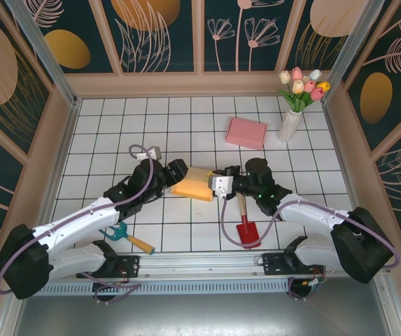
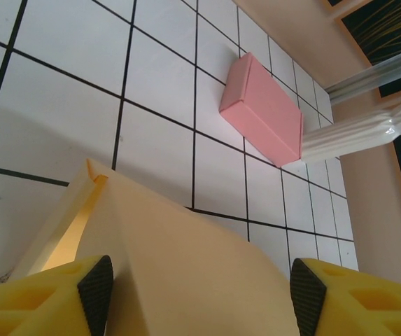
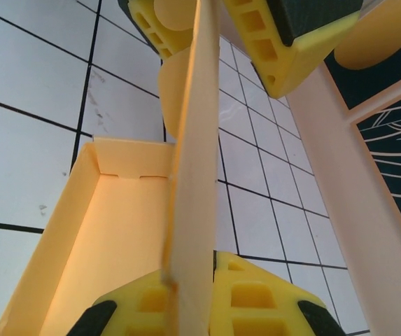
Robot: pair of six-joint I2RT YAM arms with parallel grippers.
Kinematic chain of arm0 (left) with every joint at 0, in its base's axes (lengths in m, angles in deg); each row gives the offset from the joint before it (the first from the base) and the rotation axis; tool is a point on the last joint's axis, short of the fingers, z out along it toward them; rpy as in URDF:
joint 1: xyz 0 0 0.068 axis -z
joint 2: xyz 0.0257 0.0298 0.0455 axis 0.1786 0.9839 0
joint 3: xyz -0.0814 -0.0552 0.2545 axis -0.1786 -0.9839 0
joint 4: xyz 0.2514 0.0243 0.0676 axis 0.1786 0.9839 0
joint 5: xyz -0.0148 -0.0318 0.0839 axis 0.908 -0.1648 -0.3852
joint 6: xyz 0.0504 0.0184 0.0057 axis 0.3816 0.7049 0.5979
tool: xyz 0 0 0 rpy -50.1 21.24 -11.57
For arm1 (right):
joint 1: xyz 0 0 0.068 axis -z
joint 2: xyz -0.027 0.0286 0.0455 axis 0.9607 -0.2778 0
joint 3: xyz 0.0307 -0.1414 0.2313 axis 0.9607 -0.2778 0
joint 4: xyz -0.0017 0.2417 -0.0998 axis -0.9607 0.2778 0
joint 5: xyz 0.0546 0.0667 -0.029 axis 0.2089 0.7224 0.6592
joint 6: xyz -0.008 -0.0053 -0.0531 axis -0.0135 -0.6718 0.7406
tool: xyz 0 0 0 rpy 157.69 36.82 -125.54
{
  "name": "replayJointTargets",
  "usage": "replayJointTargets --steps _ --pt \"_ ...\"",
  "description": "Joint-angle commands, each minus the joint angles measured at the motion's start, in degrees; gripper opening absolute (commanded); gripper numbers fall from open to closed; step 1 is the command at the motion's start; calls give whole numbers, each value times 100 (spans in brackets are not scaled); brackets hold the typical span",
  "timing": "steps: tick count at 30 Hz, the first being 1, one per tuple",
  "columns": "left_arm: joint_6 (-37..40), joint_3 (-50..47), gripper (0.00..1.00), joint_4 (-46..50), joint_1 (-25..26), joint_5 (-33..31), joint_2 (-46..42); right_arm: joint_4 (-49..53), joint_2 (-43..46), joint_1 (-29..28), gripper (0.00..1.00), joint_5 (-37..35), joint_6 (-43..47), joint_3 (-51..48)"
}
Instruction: Fold the paper box
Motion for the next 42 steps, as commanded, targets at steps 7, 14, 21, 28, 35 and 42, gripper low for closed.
replayJointTargets --steps 7,14,21,28,35,42 --pt "-215 -537 52 -861 81 251 145 621 -378 -70 13 -487 347 305" --pt "-421 -882 44 -1357 81 228 295 1712 -658 -88 17 -904 507 765" --pt "-493 -1045 41 -1538 81 159 486 2333 -691 -173 26 -1098 661 957" --pt "-452 -1153 41 -1501 77 -15 527 3328 -643 -346 38 -1581 834 1320" --pt "-363 -1215 43 -1331 79 -221 481 4454 -132 -657 50 -1932 904 1618" --pt "-356 -1300 43 -1336 79 -307 455 5346 729 -739 60 -1302 7 2168"
